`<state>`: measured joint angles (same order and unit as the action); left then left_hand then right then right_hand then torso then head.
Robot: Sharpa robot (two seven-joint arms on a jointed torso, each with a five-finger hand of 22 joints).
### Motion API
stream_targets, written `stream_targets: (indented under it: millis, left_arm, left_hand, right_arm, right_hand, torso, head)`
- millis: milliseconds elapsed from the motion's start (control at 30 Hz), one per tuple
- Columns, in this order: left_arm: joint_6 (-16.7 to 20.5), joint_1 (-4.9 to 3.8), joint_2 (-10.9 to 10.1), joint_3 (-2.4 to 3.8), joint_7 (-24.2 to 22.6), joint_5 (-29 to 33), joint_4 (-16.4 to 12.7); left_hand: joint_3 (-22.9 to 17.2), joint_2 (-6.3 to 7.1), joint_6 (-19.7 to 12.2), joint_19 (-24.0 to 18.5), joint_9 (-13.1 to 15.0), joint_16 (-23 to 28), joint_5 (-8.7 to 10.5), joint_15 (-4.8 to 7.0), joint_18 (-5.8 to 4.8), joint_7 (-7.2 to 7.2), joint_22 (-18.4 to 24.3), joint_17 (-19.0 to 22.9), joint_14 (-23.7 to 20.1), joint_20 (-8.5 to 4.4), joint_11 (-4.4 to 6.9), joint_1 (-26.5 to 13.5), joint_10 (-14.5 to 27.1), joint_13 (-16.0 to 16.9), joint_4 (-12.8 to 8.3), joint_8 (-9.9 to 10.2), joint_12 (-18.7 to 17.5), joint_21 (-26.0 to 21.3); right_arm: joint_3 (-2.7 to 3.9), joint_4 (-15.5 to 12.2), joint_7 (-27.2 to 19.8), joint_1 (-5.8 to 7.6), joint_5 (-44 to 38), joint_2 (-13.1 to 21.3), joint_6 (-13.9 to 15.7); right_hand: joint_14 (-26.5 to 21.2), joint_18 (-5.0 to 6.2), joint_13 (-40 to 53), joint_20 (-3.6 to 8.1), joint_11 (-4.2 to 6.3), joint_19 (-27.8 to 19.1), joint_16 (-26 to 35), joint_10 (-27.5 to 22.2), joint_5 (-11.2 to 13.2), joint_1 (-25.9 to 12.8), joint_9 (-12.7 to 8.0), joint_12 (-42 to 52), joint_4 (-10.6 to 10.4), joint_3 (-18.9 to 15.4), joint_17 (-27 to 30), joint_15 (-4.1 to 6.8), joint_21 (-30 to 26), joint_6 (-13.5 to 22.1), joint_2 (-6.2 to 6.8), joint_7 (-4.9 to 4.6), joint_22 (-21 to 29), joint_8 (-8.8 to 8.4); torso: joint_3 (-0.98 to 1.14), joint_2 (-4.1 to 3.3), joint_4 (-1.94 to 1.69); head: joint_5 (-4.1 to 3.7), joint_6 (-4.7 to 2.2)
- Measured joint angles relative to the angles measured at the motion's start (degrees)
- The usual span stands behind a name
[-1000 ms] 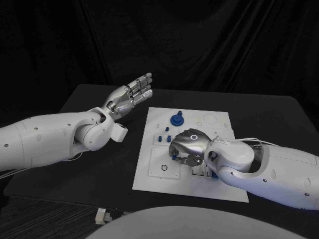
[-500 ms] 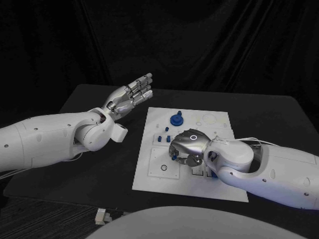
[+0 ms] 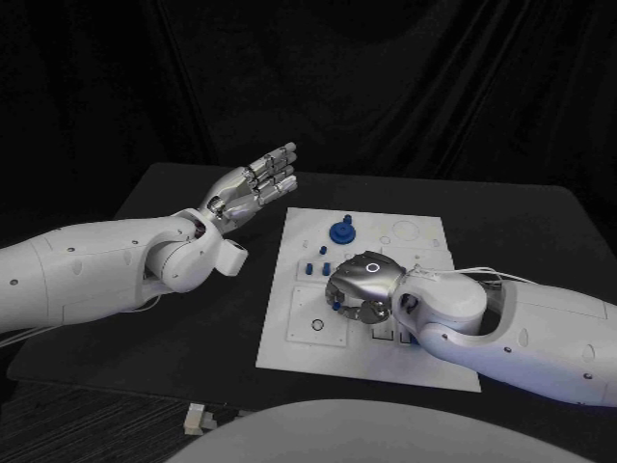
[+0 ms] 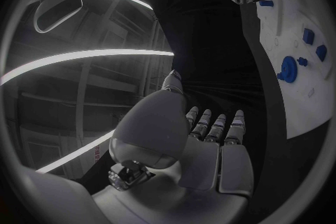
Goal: Assemble the parts on the task board
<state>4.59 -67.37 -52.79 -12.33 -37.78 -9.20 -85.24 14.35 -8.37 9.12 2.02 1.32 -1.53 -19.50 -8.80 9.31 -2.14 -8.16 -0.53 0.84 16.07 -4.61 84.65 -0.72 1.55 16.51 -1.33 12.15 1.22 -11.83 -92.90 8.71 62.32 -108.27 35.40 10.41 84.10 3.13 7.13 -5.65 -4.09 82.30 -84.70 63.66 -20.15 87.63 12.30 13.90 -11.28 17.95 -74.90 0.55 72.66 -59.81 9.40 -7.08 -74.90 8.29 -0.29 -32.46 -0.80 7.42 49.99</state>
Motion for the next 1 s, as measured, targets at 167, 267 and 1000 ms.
stream_targets:
  millis: [167,267,1000]
  left_arm:
    - [-0.1,0.01,0.1,0.00,0.1,0.0,0.1]
    - [-0.2,0.03,0.1,0.00,0.1,0.0,0.2]
    - [-0.5,0.12,0.1,0.00,0.3,0.0,0.3]
  left_hand:
    - [0.0,0.05,0.0,0.0,0.0,0.0,-0.19,-0.21,0.00,0.00,-0.1,0.0,0.2,0.00,0.00,0.4,0.0,0.0,0.0,0.0,0.0,0.0]
    - [0.0,0.05,0.0,0.0,0.0,0.0,-0.19,-0.20,0.00,0.00,-0.1,0.0,0.2,0.00,0.00,0.4,0.0,0.0,0.0,0.0,0.0,0.0]
    - [0.0,0.05,0.2,0.0,0.0,0.0,-0.19,-0.20,0.00,0.21,-0.3,0.0,0.2,-0.01,0.00,0.4,0.0,0.0,0.0,0.0,0.2,0.0]
  right_arm:
    - [-0.01,0.3,0.0,-0.11,0.0,-0.2,-0.2]
    - [-0.01,0.4,0.0,-0.13,0.0,-0.3,-0.3]
    - [-0.06,-2.6,-0.1,1.10,0.4,5.1,3.4]
  right_hand:
    - [0.0,0.00,0.0,0.00,-0.22,0.0,0.0,-0.2,0.6,-0.1,-0.3,-0.2,0.2,0.2,0.0,0.00,-0.4,1.3,0.14,0.09,0.0,-0.72]
    - [0.0,0.00,-0.1,-0.22,-0.29,-0.2,0.3,-0.7,1.9,-0.4,-0.5,-0.2,0.2,0.2,0.0,0.00,-0.7,2.2,0.40,0.33,0.0,-1.29]
    - [0.0,1.83,-0.7,-0.10,-1.40,-3.6,3.0,-17.9,16.2,-2.2,-6.8,-0.8,-5.4,-11.1,1.8,0.00,-7.9,21.2,1.87,5.22,0.0,-4.47]
  torso:
    - [-0.01,-0.02,-0.01]
    - [-0.01,-0.03,-0.02]
    - [0.00,-0.01,-0.02]
  head:
    - [-0.11,0.00]
    - [-0.13,0.00]
    - [-0.08,0.00]
